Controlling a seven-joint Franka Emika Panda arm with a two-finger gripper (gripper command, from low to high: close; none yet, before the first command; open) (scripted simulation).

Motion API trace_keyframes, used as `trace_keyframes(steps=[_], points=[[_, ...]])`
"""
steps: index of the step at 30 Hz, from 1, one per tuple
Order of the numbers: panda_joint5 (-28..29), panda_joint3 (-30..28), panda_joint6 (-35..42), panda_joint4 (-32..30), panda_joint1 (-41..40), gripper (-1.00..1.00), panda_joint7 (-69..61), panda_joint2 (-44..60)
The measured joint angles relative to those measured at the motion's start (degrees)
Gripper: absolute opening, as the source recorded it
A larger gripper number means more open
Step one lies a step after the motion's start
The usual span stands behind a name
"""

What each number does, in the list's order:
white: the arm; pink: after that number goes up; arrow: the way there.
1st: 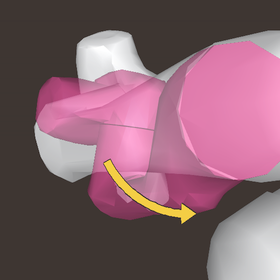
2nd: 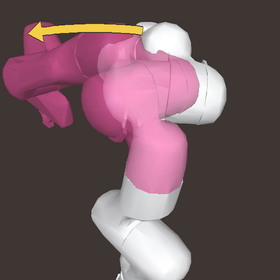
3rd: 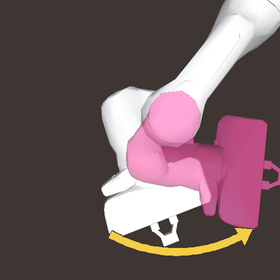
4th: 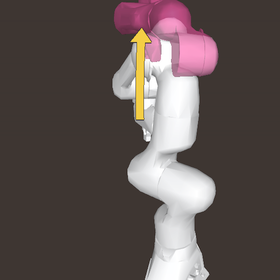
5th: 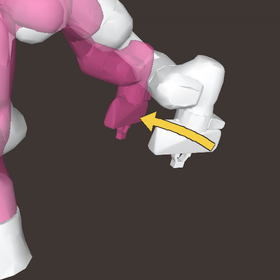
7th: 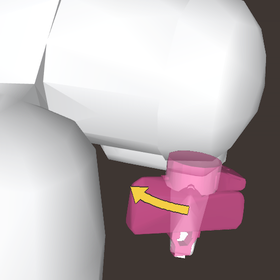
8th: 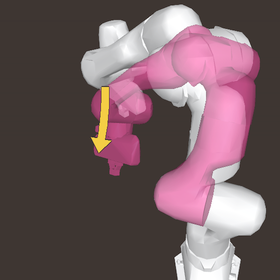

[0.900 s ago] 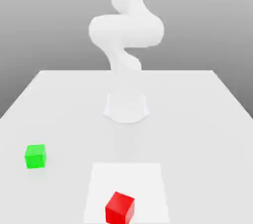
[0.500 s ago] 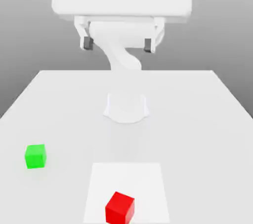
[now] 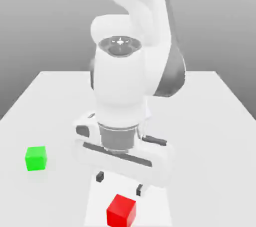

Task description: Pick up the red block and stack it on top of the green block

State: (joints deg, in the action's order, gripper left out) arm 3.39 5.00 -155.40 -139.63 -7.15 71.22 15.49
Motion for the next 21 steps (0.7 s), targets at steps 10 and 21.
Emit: trace_keyframes(steps=[10, 21], points=[[1.35, -1.31, -6.54, 1.13, 1.02, -1.00, 1.19, 7.97], [-0.85, -9.44, 2.48, -7.88, -8.35, -1.00, 5.29, -9.93]])
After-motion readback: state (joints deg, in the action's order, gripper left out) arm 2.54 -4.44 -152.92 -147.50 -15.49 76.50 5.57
